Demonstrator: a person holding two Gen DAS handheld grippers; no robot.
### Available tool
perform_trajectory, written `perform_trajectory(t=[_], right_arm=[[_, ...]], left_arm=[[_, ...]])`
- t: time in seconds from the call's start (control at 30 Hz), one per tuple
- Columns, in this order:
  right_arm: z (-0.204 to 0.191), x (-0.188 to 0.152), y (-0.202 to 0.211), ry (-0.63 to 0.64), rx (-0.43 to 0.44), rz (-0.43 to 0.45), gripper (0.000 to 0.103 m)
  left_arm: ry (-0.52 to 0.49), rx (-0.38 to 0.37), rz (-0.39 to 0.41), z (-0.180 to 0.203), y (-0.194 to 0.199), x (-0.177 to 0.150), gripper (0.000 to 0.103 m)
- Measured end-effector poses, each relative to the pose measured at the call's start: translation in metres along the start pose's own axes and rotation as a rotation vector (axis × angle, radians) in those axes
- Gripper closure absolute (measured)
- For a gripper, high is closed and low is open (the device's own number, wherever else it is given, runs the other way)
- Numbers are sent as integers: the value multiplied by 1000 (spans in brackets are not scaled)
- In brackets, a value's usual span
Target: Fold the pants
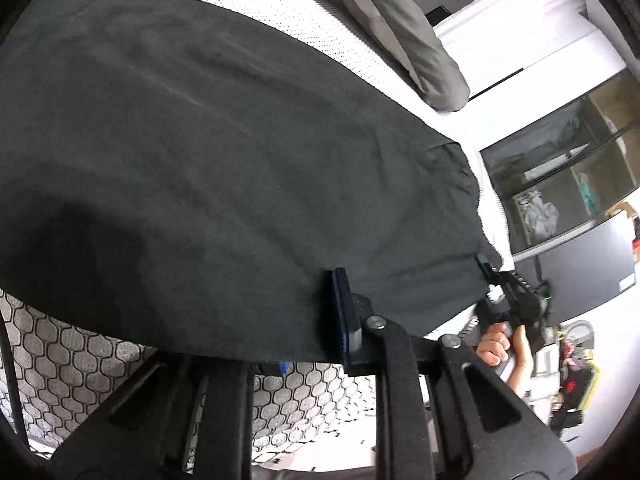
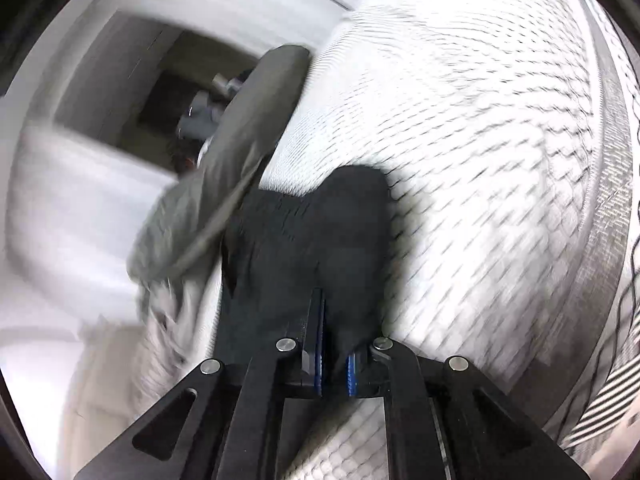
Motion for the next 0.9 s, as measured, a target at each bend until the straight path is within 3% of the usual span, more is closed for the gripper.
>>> perform_trajectory(t=[0.03,0.13,0.2,0.3,0.33,0.4,0.47,0.67,0.9], right_arm=[[5,2,-2,-67,36,-47,95],[0,-11,3,-78,48,-62,88],[-10,-42,3,-79,83,-144,70],[-26,-86,-2,-11,120,-286,69],[-32,-102,-7,35,105,-300,69],[-37,-116,-16,115,60,-277,79],[-35,-111,-22,133,22,-235,97],[-39,-106,-25,156,7,-243,99],[-26,-96,-23,144,8,-264,99]], left_arm=[[19,-14,4,-3,2,0,88],[62,-40,8,-7,-2,2,88],[57,-26,12,-4,-6,4,88],[45,-1,25,2,-12,7,87],[49,-1,29,3,-13,8,87],[55,3,37,0,-11,10,87],[56,31,53,-8,-4,13,87],[118,82,93,-53,30,17,87],[261,179,208,-154,114,8,87]])
Point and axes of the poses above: each gripper's, at about its wrist camera, not at the fingertips, and y roughly against the way its jaws point, z to its right, x to its top, the point moved 7 cm from there along -y, roughly the way its jaws point, and after that the axes turned 15 degrees about -y, right-handed, at the moved point
